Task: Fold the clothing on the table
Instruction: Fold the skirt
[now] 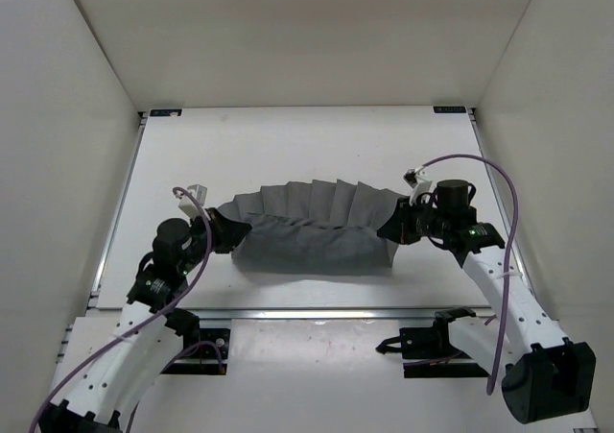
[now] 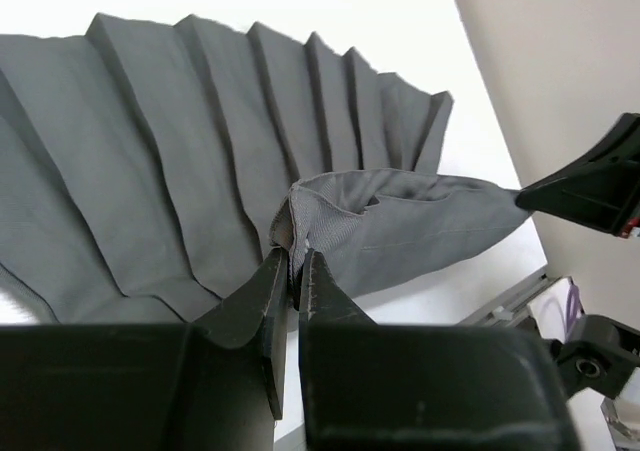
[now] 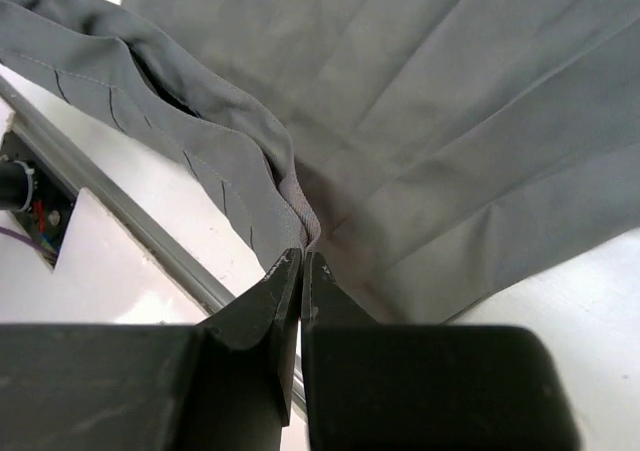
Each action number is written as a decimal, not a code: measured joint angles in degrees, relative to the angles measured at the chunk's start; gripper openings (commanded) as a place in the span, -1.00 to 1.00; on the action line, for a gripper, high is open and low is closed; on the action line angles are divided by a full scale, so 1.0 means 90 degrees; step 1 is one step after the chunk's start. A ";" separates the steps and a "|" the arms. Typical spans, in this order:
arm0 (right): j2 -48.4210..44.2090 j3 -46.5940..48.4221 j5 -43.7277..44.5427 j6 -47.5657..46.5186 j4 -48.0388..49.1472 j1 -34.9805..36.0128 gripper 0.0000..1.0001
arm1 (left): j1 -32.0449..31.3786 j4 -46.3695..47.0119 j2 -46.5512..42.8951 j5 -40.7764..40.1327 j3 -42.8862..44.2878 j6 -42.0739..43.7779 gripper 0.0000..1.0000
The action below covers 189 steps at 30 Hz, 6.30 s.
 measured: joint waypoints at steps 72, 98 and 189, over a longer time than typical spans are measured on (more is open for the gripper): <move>0.7832 0.5744 0.1773 -0.0597 0.0561 -0.1583 0.07 | 0.0852 0.1117 0.6390 -0.1226 0.2021 0.0491 0.08; 0.6642 0.5350 0.1217 -0.0427 0.0393 -0.0767 -1.00 | 0.0947 0.1115 0.6953 -0.1360 0.1972 0.0194 -0.40; 1.0710 1.1018 0.7261 0.1001 -0.3667 0.3898 0.07 | 0.1545 0.1018 0.5425 -0.0675 0.1537 0.0119 0.97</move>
